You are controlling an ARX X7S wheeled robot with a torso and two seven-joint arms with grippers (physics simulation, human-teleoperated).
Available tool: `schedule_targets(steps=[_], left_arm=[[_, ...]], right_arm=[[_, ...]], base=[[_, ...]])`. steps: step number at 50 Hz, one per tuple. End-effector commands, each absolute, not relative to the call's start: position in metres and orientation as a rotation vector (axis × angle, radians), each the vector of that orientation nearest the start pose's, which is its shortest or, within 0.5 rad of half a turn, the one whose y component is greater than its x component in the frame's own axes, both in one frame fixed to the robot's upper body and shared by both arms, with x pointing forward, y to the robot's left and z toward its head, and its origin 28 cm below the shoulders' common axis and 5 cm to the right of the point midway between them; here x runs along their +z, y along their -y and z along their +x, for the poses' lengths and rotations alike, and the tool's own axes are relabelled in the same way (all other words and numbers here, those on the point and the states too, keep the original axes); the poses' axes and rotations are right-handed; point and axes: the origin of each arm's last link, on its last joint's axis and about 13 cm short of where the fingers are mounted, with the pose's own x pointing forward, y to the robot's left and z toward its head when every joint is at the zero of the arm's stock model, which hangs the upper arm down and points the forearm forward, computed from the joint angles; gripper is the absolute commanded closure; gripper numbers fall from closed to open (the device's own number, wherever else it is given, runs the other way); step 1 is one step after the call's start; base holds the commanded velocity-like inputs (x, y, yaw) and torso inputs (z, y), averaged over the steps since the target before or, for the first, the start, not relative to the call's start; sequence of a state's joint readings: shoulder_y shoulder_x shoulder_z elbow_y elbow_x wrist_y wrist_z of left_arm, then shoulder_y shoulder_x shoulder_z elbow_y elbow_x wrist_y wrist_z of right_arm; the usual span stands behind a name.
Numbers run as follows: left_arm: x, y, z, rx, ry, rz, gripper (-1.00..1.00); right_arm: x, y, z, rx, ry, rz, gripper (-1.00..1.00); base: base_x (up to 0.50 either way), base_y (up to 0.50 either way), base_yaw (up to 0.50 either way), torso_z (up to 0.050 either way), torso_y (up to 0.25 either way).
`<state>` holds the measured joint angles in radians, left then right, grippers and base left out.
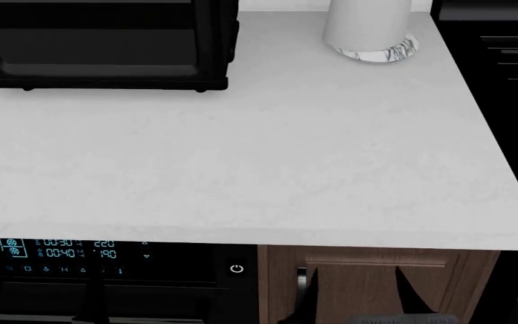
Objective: Turn on the toaster oven by setting the timer.
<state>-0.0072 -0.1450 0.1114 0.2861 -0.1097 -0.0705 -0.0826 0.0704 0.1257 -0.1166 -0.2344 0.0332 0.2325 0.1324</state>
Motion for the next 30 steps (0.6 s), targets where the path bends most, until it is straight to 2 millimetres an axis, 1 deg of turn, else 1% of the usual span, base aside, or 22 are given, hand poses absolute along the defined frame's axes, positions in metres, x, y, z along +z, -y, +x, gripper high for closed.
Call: schedule_targets(steps=[1, 2, 3, 5, 8, 10, 11, 12, 14, 16, 17, 18, 19, 30], left_arm=[[0.121, -0.217, 0.228, -0.091, 0.335, 0.051, -1.0], [0.129, -0.218, 0.231, -0.088, 0.356, 0.063, -1.0], [0.133, -0.219, 0.231, -0.091, 0.36, 0.061, -1.0], [0.146, -0.222, 0.235, -0.087, 0.387, 0.081, -1.0], [0.16, -0.226, 0.237, -0.08, 0.416, 0.095, -1.0], [0.174, -0.23, 0.24, -0.078, 0.434, 0.081, -1.0], [0.192, -0.235, 0.243, -0.074, 0.464, 0.07, -1.0], [0.198, -0.236, 0.244, -0.07, 0.475, 0.08, -1.0], [0.205, -0.237, 0.246, -0.072, 0.484, 0.086, -1.0], [0.208, -0.237, 0.247, -0.075, 0.489, 0.095, -1.0], [0.222, -0.244, 0.273, -0.062, 0.379, 0.03, -1.0], [0.261, -0.244, 0.279, -0.06, 0.492, 0.039, -1.0], [0.302, -0.244, 0.278, -0.057, 0.634, 0.049, -1.0], [0.325, -0.243, 0.276, -0.056, 0.68, 0.082, -1.0]], right_arm=[[0.111, 0.107, 0.236, -0.01, 0.158, -0.133, -1.0], [0.119, 0.108, 0.237, -0.013, 0.172, -0.138, -1.0], [0.122, 0.108, 0.237, -0.012, 0.177, -0.144, -1.0], [0.134, 0.109, 0.24, -0.011, 0.198, -0.149, -1.0], [0.146, 0.11, 0.244, -0.006, 0.212, -0.153, -1.0], [0.155, 0.111, 0.249, -0.001, 0.22, -0.153, -1.0], [0.167, 0.113, 0.257, 0.007, 0.228, -0.142, -1.0], [0.172, 0.113, 0.26, 0.009, 0.234, -0.145, -1.0], [0.181, 0.113, 0.263, 0.011, 0.243, -0.148, -1.0], [0.185, 0.113, 0.266, 0.013, 0.246, -0.15, -1.0], [0.196, 0.115, 0.294, 0.063, 0.132, -0.135, -1.0], [0.23, 0.118, 0.313, 0.042, 0.207, -0.136, -1.0], [0.246, 0.118, 0.316, 0.039, 0.256, -0.132, -1.0], [0.247, 0.118, 0.322, 0.037, 0.244, -0.125, -1.0]], base=[[0.0, 0.0, 0.0, 0.0, 0.0], [0.0, 0.0, 0.0, 0.0, 0.0], [0.0, 0.0, 0.0, 0.0, 0.0], [0.0, 0.0, 0.0, 0.0, 0.0], [0.0, 0.0, 0.0, 0.0, 0.0], [0.0, 0.0, 0.0, 0.0, 0.0], [0.0, 0.0, 0.0, 0.0, 0.0], [0.0, 0.0, 0.0, 0.0, 0.0], [0.0, 0.0, 0.0, 0.0, 0.0], [0.0, 0.0, 0.0, 0.0, 0.0], [0.0, 0.0, 0.0, 0.0, 0.0], [0.01, 0.0, 0.0, 0.0, 0.0], [0.0, 0.0, 0.0, 0.0, 0.0], [0.0, 0.0, 0.0, 0.0, 0.0]])
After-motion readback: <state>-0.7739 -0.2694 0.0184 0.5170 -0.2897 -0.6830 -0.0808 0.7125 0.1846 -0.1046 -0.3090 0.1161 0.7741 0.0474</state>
